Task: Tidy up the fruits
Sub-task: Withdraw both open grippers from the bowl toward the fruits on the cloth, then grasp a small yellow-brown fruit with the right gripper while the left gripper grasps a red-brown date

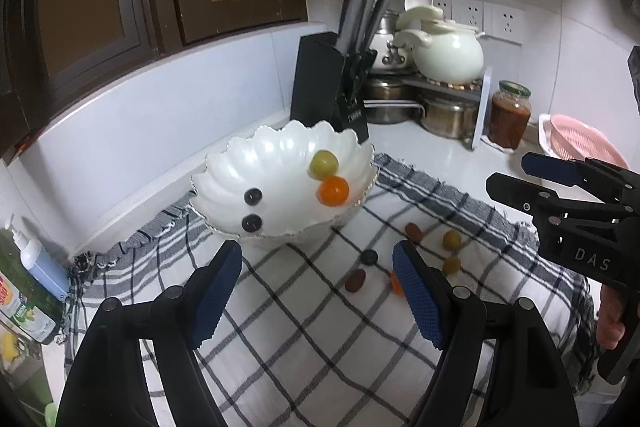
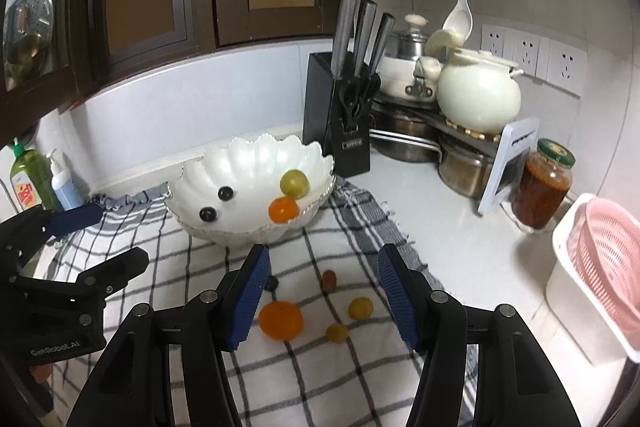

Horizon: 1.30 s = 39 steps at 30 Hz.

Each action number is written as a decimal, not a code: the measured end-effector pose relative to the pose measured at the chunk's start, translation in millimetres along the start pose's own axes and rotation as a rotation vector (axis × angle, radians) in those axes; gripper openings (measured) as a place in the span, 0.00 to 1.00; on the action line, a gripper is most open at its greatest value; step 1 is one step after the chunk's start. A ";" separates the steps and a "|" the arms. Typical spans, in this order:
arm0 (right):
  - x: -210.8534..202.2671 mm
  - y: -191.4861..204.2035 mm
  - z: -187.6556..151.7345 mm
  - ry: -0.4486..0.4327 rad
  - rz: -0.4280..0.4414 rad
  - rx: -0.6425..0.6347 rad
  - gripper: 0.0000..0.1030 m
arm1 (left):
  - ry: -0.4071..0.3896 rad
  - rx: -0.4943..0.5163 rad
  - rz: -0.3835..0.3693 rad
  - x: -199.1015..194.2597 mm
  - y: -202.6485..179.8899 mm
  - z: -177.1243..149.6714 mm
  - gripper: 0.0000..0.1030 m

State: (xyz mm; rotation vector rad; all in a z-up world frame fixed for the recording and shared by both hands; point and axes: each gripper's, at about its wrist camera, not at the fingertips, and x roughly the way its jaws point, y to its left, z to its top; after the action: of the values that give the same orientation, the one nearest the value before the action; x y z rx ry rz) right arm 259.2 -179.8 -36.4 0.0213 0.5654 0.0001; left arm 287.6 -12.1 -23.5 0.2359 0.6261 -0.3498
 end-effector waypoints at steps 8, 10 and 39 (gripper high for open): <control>5.2 1.6 -17.3 0.028 0.006 0.017 0.56 | 0.024 0.005 -0.033 9.4 -1.9 -15.0 0.75; 8.4 2.0 -23.0 0.037 -0.002 0.023 0.56 | 0.022 0.010 -0.038 12.2 -1.8 -18.7 0.75; 69.2 -3.4 -69.5 0.150 -0.063 0.011 0.55 | 0.095 0.125 -0.113 91.6 -14.6 -49.2 0.57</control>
State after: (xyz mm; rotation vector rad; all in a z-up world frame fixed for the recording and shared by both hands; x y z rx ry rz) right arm 280.4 -181.3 -132.2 0.0140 0.7156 -0.0628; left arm 325.1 -32.4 -119.5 0.3390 0.7139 -0.4894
